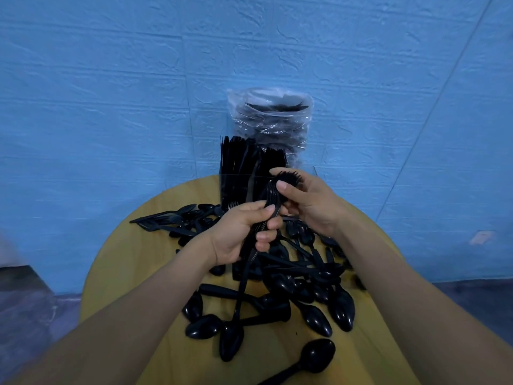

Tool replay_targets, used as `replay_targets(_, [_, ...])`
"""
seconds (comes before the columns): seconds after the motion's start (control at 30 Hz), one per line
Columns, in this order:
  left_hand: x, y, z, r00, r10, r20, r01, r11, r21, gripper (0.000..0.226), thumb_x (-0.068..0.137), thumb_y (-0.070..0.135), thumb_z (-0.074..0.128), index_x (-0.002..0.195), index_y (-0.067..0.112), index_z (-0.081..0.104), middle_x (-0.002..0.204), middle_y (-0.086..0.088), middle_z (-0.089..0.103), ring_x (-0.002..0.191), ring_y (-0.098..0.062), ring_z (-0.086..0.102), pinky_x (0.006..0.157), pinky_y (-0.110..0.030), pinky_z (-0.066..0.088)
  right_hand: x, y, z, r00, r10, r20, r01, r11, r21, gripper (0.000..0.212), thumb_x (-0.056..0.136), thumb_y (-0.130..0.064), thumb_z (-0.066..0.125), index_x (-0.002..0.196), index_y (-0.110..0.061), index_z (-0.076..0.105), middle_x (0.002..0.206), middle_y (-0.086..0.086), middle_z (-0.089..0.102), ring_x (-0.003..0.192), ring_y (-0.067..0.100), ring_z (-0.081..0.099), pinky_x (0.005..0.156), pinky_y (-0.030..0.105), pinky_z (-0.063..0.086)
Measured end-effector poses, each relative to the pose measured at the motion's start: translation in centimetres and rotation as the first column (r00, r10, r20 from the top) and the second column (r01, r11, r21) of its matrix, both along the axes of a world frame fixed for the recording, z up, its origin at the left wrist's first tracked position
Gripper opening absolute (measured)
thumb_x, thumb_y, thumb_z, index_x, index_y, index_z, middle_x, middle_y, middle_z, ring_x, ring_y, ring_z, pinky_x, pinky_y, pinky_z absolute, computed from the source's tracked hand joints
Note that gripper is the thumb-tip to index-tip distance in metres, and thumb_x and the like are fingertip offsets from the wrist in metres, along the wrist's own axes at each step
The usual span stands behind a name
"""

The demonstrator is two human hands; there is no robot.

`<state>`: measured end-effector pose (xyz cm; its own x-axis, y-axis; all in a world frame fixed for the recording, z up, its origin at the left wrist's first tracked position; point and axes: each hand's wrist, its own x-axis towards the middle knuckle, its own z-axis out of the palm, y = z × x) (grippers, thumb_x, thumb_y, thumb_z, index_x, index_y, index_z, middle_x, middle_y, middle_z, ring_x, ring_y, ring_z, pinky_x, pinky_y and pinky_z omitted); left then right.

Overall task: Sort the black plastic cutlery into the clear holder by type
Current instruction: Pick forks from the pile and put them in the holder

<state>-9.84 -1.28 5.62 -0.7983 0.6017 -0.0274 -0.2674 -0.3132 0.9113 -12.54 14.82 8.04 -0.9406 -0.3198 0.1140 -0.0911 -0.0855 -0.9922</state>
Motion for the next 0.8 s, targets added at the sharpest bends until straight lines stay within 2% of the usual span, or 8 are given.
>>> replay_targets(0.13, [-1.2, -0.5, 1.0, 0.994, -0.104, 0.029, 0.106, 0.991, -0.084, 0.02, 0.088, 0.019, 0.041, 0.096, 0.006, 0.053, 0.059, 0.003, 0.043, 0.04, -0.005, 0.034, 0.038, -0.016, 0.031, -1.6, 1.3, 0.8, 0.99, 0.14, -0.029, -0.133, 0.977, 0.168, 0.025, 0.083, -0.021, 0.06, 0.104, -0.006, 0.06, 0.068, 0.012, 0.054, 0.054, 0.015, 0.041, 0.048, 0.018, 0.033])
replay_targets(0.23, [-2.9, -0.1, 1.6, 0.997, -0.071, -0.01, 0.068, 0.98, -0.188, 0.023, 0.095, 0.019, 0.037, 0.096, 0.006, 0.056, 0.06, 0.002, 0.047, 0.043, -0.007, 0.041, 0.042, -0.018, 0.038, -2.9, 1.3, 1.2, 0.991, 0.054, -0.123, -0.024, 0.971, 0.24, 0.013, 0.092, -0.01, 0.056, 0.1, 0.0, 0.06, 0.068, 0.011, 0.053, 0.053, 0.013, 0.043, 0.046, 0.017, 0.035])
replay_targets(0.37, [-5.7, 0.4, 2.6, 0.998, 0.017, -0.052, -0.032, 0.954, -0.298, 0.037, 0.101, 0.029, 0.033, 0.101, 0.002, 0.059, 0.068, -0.004, 0.061, 0.058, -0.014, 0.058, 0.056, -0.023, 0.053, -5.1, 1.3, 2.0, 0.985, -0.036, -0.167, 0.078, 0.965, 0.252, 0.009, 0.093, -0.007, 0.055, 0.088, -0.006, 0.061, 0.063, 0.003, 0.053, 0.049, 0.009, 0.045, 0.045, 0.017, 0.036])
replay_targets(0.43, [-7.2, 0.3, 2.9, 0.98, 0.104, -0.168, -0.164, 0.903, -0.398, 0.041, 0.102, 0.033, 0.033, 0.103, 0.004, 0.061, 0.079, -0.006, 0.066, 0.072, -0.015, 0.063, 0.067, -0.024, 0.055, -6.4, 1.7, 2.3, 0.984, -0.096, -0.153, 0.132, 0.962, 0.241, 0.009, 0.093, -0.008, 0.055, 0.087, -0.007, 0.062, 0.064, 0.004, 0.054, 0.049, 0.008, 0.046, 0.045, 0.017, 0.037])
replay_targets(0.5, [-8.9, -0.3, 2.4, 0.885, 0.227, -0.407, -0.417, 0.776, -0.473, 0.033, 0.102, 0.028, 0.034, 0.098, 0.012, 0.062, 0.09, -0.005, 0.065, 0.079, -0.012, 0.06, 0.072, -0.022, 0.051, -7.7, 2.4, 2.7, 0.973, -0.19, -0.134, 0.216, 0.953, 0.214, 0.009, 0.093, -0.009, 0.057, 0.086, -0.004, 0.06, 0.068, 0.008, 0.054, 0.045, 0.007, 0.045, 0.044, 0.016, 0.037])
replay_targets(0.53, [-9.7, -0.8, 1.7, 0.791, 0.265, -0.551, -0.56, 0.678, -0.477, 0.027, 0.102, 0.022, 0.037, 0.098, 0.014, 0.062, 0.096, -0.005, 0.064, 0.081, -0.01, 0.058, 0.074, -0.021, 0.048, -8.4, 2.8, 2.9, 0.96, -0.248, -0.127, 0.27, 0.943, 0.196, 0.01, 0.093, -0.009, 0.057, 0.085, -0.002, 0.058, 0.07, 0.01, 0.053, 0.043, 0.006, 0.045, 0.043, 0.016, 0.037])
replay_targets(0.63, [-11.2, -2.2, -0.3, 0.507, 0.085, -0.858, -0.794, 0.434, -0.426, 0.023, 0.097, 0.009, 0.045, 0.113, 0.013, 0.062, 0.11, -0.002, 0.057, 0.096, -0.011, 0.053, 0.086, -0.021, 0.039, -10.3, 3.6, 3.4, 0.913, -0.391, -0.116, 0.406, 0.897, 0.177, 0.014, 0.092, -0.009, 0.058, 0.082, -0.001, 0.053, 0.067, 0.011, 0.051, 0.039, 0.008, 0.041, 0.041, 0.017, 0.034])
replay_targets(0.8, [-11.9, -2.6, -2.9, 0.291, -0.32, -0.902, -0.869, 0.306, -0.389, 0.037, 0.09, 0.002, 0.054, 0.126, 0.006, 0.055, 0.128, -0.008, 0.051, 0.112, -0.026, 0.049, 0.094, -0.033, 0.041, -12.2, 3.3, 2.6, 0.844, -0.526, -0.101, 0.531, 0.799, 0.283, 0.028, 0.093, -0.015, 0.06, 0.068, -0.006, 0.048, 0.058, 0.008, 0.046, 0.046, 0.017, 0.04, 0.044, 0.023, 0.035])
